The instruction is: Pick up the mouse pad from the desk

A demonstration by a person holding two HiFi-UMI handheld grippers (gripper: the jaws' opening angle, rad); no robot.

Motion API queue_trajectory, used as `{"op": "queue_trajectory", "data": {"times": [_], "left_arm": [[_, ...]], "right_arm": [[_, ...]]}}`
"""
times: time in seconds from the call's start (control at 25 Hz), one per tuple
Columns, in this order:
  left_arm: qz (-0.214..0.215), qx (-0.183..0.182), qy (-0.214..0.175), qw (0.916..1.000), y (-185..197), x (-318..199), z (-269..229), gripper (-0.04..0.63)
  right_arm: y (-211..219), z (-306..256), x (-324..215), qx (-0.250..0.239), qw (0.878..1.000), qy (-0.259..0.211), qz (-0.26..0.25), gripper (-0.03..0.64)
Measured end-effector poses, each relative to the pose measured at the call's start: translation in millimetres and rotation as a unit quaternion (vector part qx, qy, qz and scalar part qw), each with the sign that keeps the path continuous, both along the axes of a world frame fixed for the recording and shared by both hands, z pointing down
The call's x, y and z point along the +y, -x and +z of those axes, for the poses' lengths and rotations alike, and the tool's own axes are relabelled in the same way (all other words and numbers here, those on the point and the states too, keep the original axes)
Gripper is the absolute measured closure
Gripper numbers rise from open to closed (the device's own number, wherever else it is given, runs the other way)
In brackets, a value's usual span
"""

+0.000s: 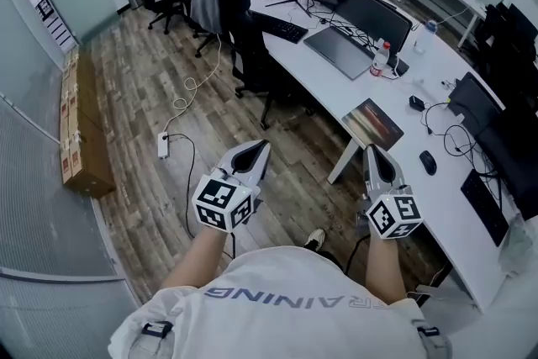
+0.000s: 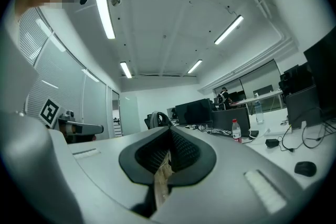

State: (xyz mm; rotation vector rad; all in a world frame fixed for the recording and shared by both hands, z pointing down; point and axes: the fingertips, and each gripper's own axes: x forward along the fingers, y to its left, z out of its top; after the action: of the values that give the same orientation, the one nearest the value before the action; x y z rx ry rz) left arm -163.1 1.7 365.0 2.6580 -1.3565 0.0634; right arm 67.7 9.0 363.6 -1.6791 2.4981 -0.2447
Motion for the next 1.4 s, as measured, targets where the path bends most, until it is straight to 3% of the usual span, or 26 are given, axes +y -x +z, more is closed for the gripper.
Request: {"op": "queue_trajectory", "data": {"times": [0.48,0.8,1.08,1.4], "left_arm": [[0.007,-0.003,0.005,1.0,-113,-110,7,0.594],[0.009,-0.009,0.043,0.999,-146,-163,43,0.594],[0.092,0.009,0.039,0.995,-187,-239,53,0.594],[0.195,0.009,0.025,0.9804,-219,-334,36,0.594]], "right_arm": [[-118,13,-104,0.003,1.0,0.016,0.015,0.611],[-160,47,-154,0.003,0.998,0.048,0.033,0.611],[-188,52,-191,0.021,0.993,0.057,0.104,0.611],[-202,23,-245,0.021,0.979,0.045,0.199,0.609]]}}
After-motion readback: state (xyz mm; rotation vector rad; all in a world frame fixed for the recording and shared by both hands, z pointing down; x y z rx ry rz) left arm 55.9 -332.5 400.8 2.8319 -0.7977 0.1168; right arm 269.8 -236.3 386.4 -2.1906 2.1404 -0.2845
